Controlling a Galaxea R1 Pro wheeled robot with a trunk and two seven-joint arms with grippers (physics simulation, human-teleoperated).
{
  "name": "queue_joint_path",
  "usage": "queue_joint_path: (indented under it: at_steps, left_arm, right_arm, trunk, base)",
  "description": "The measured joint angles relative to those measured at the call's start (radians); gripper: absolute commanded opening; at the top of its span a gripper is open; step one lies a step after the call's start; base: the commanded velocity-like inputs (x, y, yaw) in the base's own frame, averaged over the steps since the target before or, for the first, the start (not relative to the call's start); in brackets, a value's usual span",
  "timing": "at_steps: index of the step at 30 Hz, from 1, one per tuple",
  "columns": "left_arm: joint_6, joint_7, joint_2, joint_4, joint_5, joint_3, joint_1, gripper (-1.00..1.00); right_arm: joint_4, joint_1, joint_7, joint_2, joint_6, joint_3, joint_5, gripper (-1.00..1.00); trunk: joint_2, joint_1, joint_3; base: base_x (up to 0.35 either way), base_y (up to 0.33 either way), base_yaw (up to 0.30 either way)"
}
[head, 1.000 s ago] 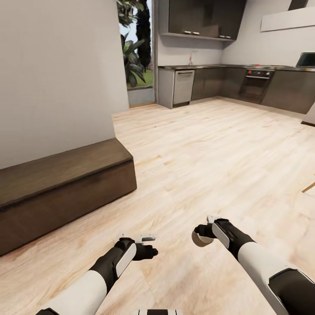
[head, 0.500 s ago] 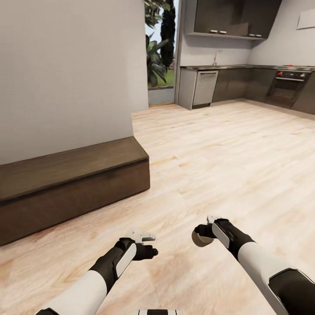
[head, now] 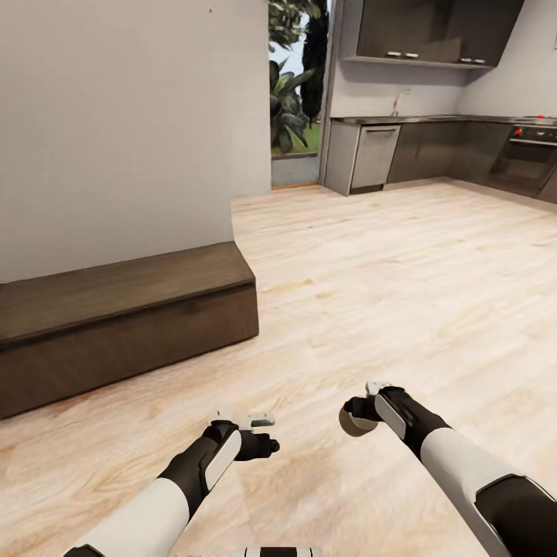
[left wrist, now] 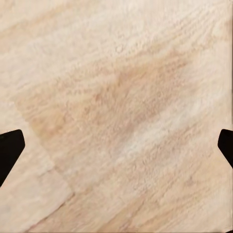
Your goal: Place each of the two pumpkins and all three candles from the living room inside a cabinet in the living room (use any cabinet), then make sure every cabinet is closed, and position the cauldron so it is next to a table in the living room.
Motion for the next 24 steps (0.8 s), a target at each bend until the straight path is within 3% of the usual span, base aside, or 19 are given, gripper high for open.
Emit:
queue_joint_path:
  at_steps: [9, 24]
  left_arm:
    - [0.0, 0.0, 0.0, 0.0, 0.0, 0.0, 0.0, 1.0]
    - [-0.001, 0.0, 0.0, 0.0, 0.001, 0.003, 0.0, 1.0]
  right_arm:
    - [0.0, 0.0, 0.0, 0.0, 0.001, 0.001, 0.0, -1.0]
    - [0.0, 0.0, -0.001, 0.0, -0.001, 0.003, 0.0, -1.0]
  trunk:
    - [0.0, 0.0, 0.0]
    - [0.0, 0.0, 0.0]
  base:
    - [0.0, -0.255, 0.284]
    - [0.0, -0.018, 0.25]
